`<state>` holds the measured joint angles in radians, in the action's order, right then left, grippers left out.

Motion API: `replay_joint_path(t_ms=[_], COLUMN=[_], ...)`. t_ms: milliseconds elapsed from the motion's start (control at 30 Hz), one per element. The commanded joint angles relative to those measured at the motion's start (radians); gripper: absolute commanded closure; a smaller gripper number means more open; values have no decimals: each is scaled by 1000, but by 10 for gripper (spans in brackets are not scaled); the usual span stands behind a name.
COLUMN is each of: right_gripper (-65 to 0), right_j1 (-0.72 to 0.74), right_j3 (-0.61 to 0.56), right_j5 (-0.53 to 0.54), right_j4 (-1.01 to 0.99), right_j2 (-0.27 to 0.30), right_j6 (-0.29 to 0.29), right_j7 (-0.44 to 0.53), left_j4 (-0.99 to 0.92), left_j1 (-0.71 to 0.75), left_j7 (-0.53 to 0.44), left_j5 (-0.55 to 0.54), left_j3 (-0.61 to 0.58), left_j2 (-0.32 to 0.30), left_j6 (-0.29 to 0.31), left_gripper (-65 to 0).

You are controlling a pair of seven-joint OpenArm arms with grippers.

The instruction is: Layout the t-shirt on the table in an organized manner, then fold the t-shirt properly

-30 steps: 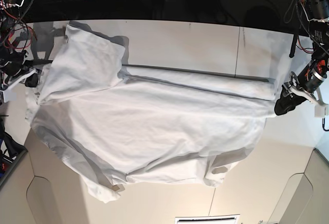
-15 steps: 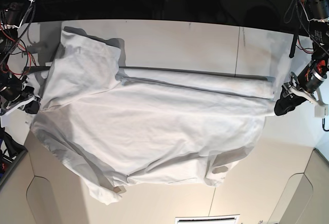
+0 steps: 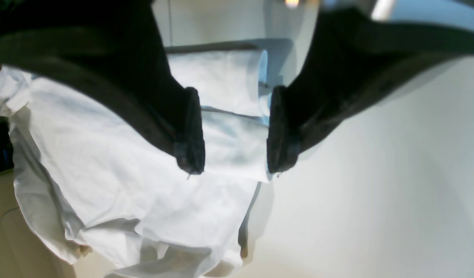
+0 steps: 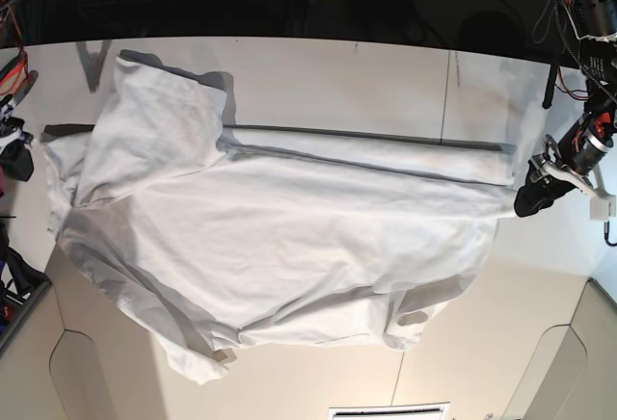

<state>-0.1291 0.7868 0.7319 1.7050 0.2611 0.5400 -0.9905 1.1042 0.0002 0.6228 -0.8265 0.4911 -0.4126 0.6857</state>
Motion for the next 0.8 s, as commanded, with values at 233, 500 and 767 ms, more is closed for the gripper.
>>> replay_joint_path(t_ms=[233,500,767], right_gripper=[-52,-283,-283], right_j1=[-190,-215,-159], right_j3=[34,34,16], right_j5=[151,38,39], right_j4=[39,-6,-219], right_j2=[-164,-206,-206], right_j6=[44,39,40], right_j7=[-29,142,142], left_j4=[14,14,14], left_j1=[-13,-13,-13], left_j7=[-16,-13,-13], left_j5=[-22,-22,-22], left_j3=[5,5,5], left_j2=[-18,-3,28], left_j6=[12,12,12], left_gripper=[-300,-300,-300])
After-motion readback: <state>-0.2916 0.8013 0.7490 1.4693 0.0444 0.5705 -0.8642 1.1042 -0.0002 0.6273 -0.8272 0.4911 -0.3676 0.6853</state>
